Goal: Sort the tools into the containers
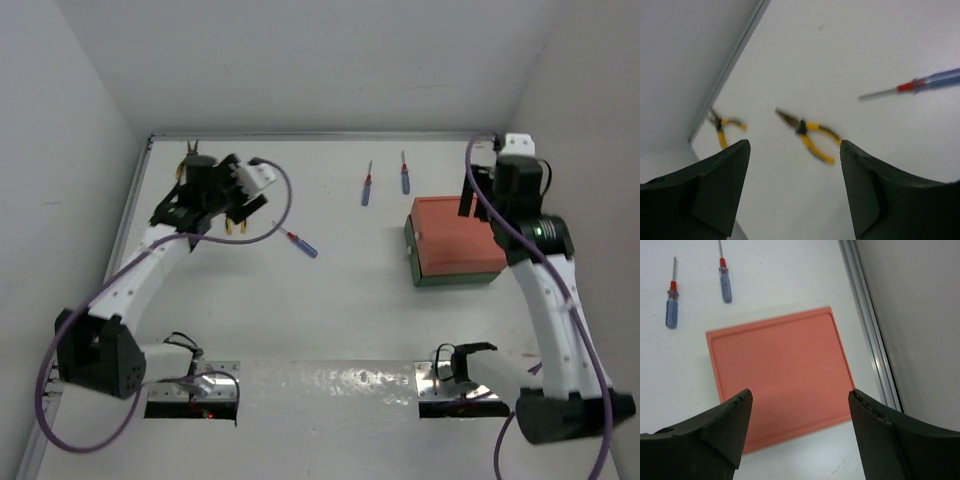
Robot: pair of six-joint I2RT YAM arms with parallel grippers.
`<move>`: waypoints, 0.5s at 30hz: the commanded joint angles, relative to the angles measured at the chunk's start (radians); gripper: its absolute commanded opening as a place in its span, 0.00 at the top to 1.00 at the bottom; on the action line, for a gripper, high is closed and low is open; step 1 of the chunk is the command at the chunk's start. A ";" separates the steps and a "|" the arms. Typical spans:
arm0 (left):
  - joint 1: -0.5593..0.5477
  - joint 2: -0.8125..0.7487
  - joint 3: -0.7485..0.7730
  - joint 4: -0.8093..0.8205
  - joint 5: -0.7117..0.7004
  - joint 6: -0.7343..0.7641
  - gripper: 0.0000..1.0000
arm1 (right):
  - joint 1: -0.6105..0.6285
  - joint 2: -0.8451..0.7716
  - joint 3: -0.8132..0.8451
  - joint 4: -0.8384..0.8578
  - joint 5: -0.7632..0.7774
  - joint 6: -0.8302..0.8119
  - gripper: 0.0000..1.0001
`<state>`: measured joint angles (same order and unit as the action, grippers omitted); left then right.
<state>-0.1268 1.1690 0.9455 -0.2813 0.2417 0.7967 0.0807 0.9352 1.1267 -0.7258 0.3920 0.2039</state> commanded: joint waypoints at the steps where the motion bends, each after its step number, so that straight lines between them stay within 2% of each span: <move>1: -0.229 0.184 0.219 -0.137 -0.106 0.128 0.30 | -0.001 0.212 0.148 -0.127 -0.054 -0.034 0.24; 2: -0.279 0.252 0.305 -0.262 -0.050 0.098 0.31 | -0.009 0.288 0.198 -0.138 -0.073 -0.034 0.23; 3: -0.295 0.412 0.508 -0.332 0.003 0.016 0.32 | -0.016 0.318 0.214 -0.141 -0.120 -0.032 0.21; 4: -0.327 0.499 0.617 -0.460 0.095 -0.032 0.38 | -0.027 0.341 0.217 -0.127 -0.139 -0.029 0.17; 5: -0.345 0.655 0.807 -0.511 0.129 -0.077 0.41 | -0.036 0.370 0.211 -0.097 -0.151 -0.026 0.15; 6: -0.370 0.716 0.882 -0.550 0.157 -0.149 0.44 | -0.054 0.384 0.208 -0.087 -0.172 -0.020 0.13; 7: -0.422 0.768 0.942 -0.576 0.195 -0.174 0.44 | -0.126 0.396 0.211 -0.080 -0.200 0.000 0.11; 9: -0.479 0.816 0.963 -0.515 0.211 -0.207 0.44 | -0.218 0.421 0.208 -0.049 -0.307 0.020 0.08; 10: -0.529 0.811 0.935 -0.408 0.232 -0.212 0.43 | -0.301 0.428 0.205 -0.038 -0.326 0.031 0.07; 11: -0.548 0.805 0.908 -0.350 0.244 -0.217 0.41 | -0.332 0.438 0.202 -0.021 -0.334 0.029 0.07; 15: -0.612 0.827 0.823 -0.167 0.314 -0.267 0.36 | -0.374 0.474 0.176 0.028 -0.379 -0.035 0.02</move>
<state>-0.6922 2.0167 1.7767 -0.5999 0.4500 0.5953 -0.2981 1.4033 1.3128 -0.7666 0.1139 0.2024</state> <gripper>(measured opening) 0.626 0.967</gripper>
